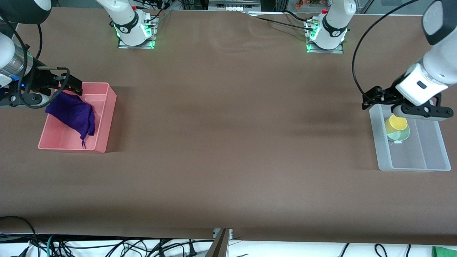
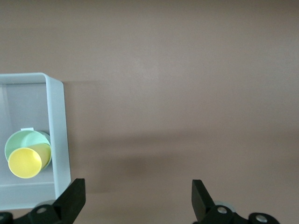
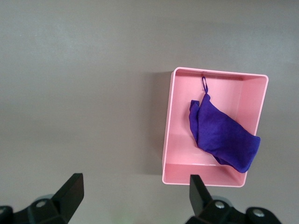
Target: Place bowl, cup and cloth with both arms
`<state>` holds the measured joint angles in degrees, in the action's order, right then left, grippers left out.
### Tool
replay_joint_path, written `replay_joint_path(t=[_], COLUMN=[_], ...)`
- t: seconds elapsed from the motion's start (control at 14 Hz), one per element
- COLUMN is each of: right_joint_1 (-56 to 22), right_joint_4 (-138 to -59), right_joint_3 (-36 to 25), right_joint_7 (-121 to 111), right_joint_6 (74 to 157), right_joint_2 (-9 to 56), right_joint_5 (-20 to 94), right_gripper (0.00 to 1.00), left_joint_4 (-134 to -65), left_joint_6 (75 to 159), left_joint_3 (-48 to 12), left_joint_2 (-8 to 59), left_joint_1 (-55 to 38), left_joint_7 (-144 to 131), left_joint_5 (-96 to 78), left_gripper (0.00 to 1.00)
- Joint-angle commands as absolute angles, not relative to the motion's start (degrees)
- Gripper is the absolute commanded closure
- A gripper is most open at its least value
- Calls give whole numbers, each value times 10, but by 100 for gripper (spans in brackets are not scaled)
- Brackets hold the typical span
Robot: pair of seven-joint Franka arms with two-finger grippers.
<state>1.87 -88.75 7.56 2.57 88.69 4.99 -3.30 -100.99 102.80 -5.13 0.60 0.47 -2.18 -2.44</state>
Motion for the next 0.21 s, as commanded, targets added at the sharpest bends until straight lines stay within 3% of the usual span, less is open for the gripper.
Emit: replay_joint_path(t=[0.0,0.14], right_joint_1=[20,20], right_joint_4=[-868,-868], right_joint_3=[78,78], right_joint_7=[31,31], right_joint_6=[875,875], right_joint_2=[58,58], right_joint_5=[-34,-34], right_gripper=[0,0], left_joint_4=[-1057,-1057], left_joint_6=[1048,1047], left_joint_3=[-26,-25], left_joint_2=[-35,-34], left_joint_1=[-22,-22], left_joint_7=[-41,-40], left_joint_5=[-16,-16], left_gripper=[0,0])
